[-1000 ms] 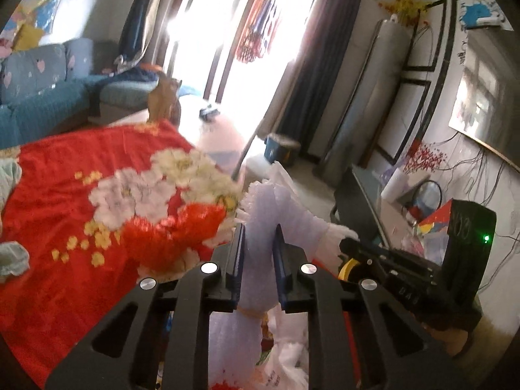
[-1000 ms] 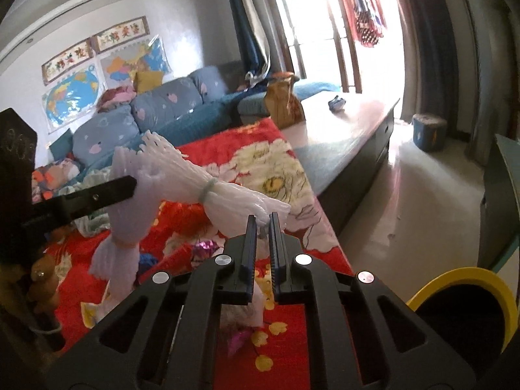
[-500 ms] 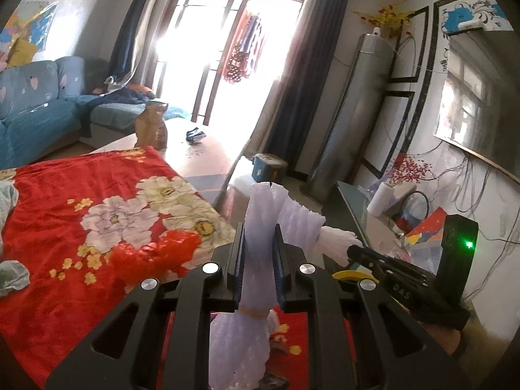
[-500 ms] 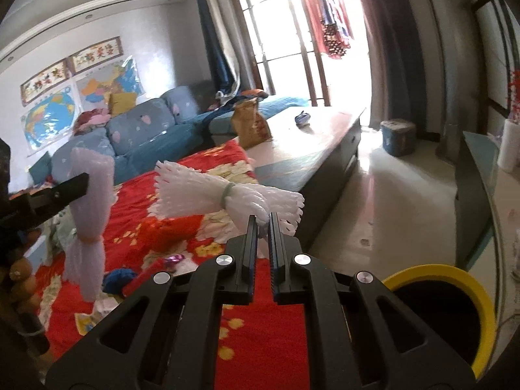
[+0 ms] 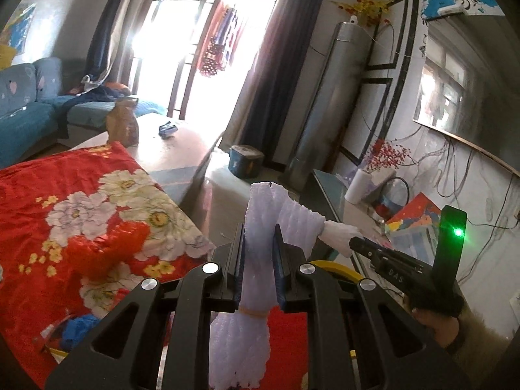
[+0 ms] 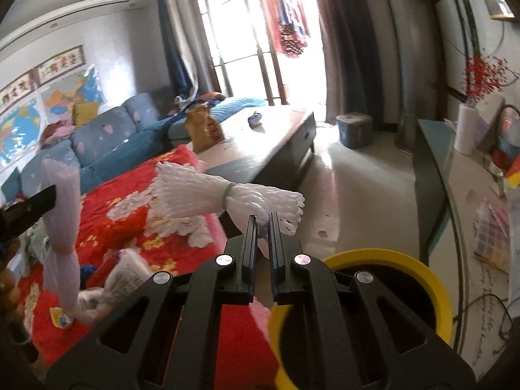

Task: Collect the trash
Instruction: 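Lift the foam net bundle with the right tool over the yellow-rimmed bin, then open the right tool to drop the foam nets into the bin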

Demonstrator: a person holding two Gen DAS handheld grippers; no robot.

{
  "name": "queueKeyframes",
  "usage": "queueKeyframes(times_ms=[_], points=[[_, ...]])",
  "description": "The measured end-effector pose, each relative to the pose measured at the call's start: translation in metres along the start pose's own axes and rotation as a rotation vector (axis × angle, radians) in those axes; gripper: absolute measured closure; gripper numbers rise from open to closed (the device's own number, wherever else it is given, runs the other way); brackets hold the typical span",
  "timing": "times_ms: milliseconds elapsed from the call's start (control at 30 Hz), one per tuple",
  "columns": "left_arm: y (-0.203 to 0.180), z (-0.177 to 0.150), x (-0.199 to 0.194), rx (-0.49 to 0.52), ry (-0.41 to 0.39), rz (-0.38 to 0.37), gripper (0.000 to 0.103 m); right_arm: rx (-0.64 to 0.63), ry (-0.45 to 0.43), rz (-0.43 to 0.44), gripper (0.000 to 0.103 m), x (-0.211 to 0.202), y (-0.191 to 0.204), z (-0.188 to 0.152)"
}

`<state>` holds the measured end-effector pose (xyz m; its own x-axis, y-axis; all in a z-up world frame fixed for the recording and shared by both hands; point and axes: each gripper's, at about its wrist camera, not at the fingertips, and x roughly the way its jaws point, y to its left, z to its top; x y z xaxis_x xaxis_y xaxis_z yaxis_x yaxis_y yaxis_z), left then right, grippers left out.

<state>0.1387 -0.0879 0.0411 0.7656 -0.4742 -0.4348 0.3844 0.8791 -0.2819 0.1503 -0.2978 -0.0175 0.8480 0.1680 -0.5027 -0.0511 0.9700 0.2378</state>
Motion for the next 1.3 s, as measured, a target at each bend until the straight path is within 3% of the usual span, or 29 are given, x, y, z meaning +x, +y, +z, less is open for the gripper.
queueKeyframes(times_ms=[833,1300], points=[[-0.072,-0.025,0.062,0.059,0.085,-0.107,0.088,0.116,0.071,-0.162,0.099,-0.024,-0.086,-0.033],[-0.117,-0.046,0.110,0.089,0.142,-0.165,0.088,0.133,0.198,-0.222,0.098,-0.014,-0.114,-0.065]])
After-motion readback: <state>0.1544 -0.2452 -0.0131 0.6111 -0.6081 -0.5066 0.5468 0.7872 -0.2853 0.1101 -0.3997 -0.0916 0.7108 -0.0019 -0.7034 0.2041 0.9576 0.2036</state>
